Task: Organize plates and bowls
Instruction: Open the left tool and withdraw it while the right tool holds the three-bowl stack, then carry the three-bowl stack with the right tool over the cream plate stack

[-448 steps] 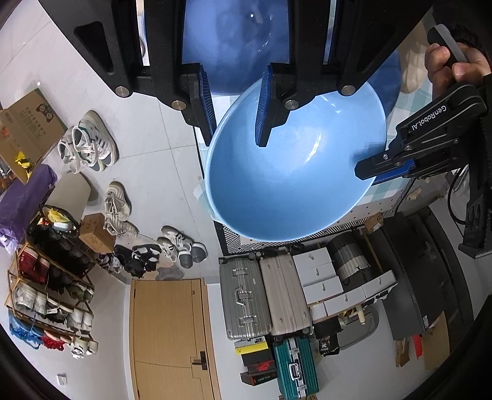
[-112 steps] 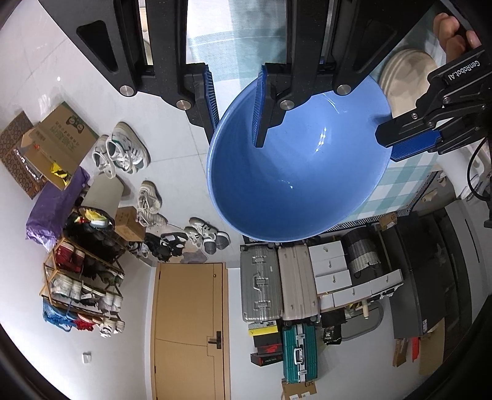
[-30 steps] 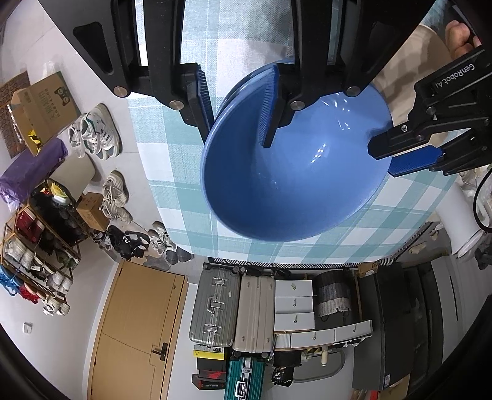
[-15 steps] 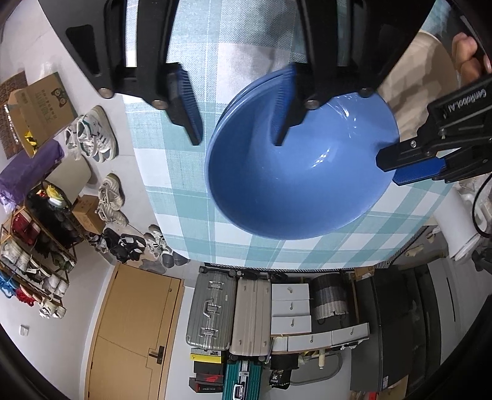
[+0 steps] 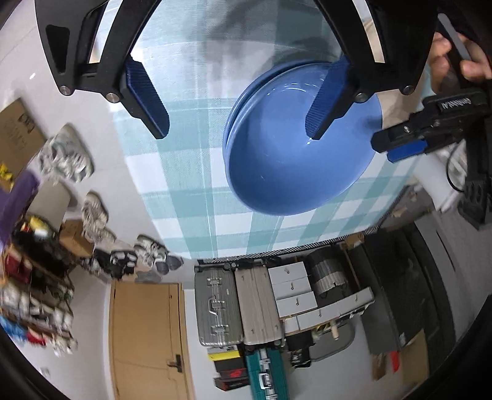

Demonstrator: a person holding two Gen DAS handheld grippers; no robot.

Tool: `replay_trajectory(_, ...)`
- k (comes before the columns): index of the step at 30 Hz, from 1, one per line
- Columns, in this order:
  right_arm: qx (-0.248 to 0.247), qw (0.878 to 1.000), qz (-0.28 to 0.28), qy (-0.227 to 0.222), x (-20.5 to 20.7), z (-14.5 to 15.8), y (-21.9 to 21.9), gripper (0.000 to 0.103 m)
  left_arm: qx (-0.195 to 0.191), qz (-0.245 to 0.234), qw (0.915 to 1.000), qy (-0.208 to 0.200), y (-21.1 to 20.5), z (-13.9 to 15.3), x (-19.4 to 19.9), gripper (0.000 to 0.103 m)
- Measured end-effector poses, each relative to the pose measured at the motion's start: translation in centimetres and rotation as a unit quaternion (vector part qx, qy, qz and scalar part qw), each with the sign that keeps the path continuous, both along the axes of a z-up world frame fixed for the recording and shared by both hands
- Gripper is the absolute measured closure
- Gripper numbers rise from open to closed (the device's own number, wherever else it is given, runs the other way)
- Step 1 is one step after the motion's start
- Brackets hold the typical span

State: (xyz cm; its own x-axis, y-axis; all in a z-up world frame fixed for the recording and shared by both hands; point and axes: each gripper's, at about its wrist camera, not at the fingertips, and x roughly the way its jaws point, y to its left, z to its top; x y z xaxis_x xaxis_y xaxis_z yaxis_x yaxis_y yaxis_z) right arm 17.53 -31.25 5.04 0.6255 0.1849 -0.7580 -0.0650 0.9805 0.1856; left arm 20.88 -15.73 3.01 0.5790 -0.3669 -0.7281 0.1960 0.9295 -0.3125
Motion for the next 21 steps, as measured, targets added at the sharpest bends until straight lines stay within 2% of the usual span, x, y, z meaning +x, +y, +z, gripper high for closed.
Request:
replay_trajectory(2, 0.020, 1.000, -0.011, 0.004, 0.2, -0.7, -0.5, 0.008, -0.003, 0.005, 1.0000, 0.006, 0.0, -0.5, 0.3, 0.003)
replay_trajectory(3, 0.032, 0.999, -0.017, 0.011, 0.3, -1.2, -0.8, 0.007, -0.006, 0.007, 0.9999, 0.006, 0.1, -0.8, 0.5, 0.001)
replay_trajectory(6, 0.061, 0.998, -0.025, 0.024, 0.8, -2.5, -1.3, 0.007, -0.014, 0.007, 0.9997, 0.016, 0.1, -1.5, 0.9, 0.001)
replay_trajectory(13, 0.093, 0.995, -0.018, 0.030, 1.2, -3.9, -1.0, 0.008, -0.035, 0.022, 0.9984, 0.038, 0.5, -2.7, 2.1, 0.002)
replay_trajectory(14, 0.097, 0.995, -0.016, 0.030, 1.1, -4.0, -1.0, 0.011, -0.038, 0.023, 0.9981, 0.042, 0.5, -2.9, 2.2, 0.002)
replay_trajectory(18, 0.101, 0.994, 0.003, 0.031, 1.3, -4.2, -0.4, 0.032, -0.041, 0.013, 0.9978, 0.051, -0.1, -3.4, 2.7, 0.028)
replay_trajectory(21, 0.100, 0.995, 0.010, 0.028, 1.3, -4.1, 0.0, 0.038, -0.053, 0.005, 0.9978, 0.039, -0.4, -3.3, 2.6, 0.037)
